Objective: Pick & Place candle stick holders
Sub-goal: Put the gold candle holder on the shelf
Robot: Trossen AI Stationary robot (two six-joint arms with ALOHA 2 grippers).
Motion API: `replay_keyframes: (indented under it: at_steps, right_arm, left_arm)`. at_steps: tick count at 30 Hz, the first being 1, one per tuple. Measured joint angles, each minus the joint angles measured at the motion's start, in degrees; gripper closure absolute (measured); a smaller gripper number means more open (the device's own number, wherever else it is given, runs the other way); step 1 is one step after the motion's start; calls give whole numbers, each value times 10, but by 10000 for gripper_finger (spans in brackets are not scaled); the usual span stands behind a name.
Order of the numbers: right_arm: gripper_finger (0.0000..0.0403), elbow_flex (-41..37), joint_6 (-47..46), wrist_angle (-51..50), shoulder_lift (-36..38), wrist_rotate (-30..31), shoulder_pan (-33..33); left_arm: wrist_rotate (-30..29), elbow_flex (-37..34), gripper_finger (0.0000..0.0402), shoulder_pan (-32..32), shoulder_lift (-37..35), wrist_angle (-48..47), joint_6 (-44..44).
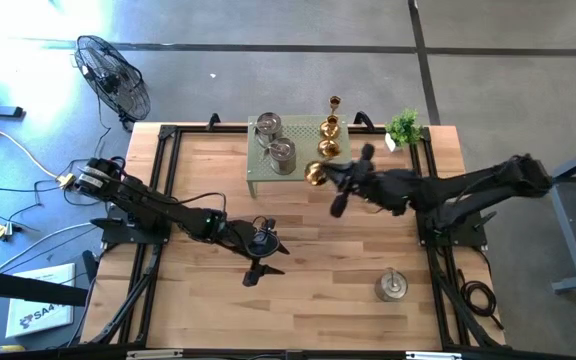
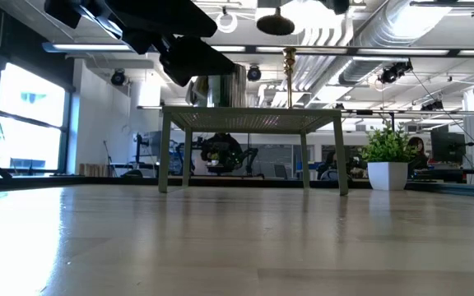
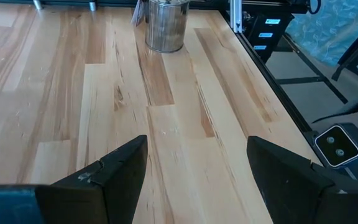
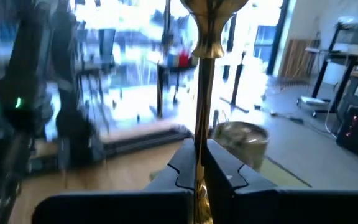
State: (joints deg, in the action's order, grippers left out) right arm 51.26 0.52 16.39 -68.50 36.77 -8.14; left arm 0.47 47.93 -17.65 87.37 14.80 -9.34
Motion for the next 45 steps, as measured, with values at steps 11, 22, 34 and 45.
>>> replay_keyframes:
  at_steps: [11,22,34,45]
  right_arm:
    - [400,-180,-4,95,98,-33,66]
    - [399,-184,0,96,35,-95,136]
    - [398,-184,8,110,21,-117,164]
    - [398,-184,-20,79,18,-98,170]
  left_arm:
    - [0,0,131,0,0,0,0]
    - [0,0,131,0,0,0,0]
    - [0,0,131,0,0,0,0]
    - [0,0,131,0,0,0,0]
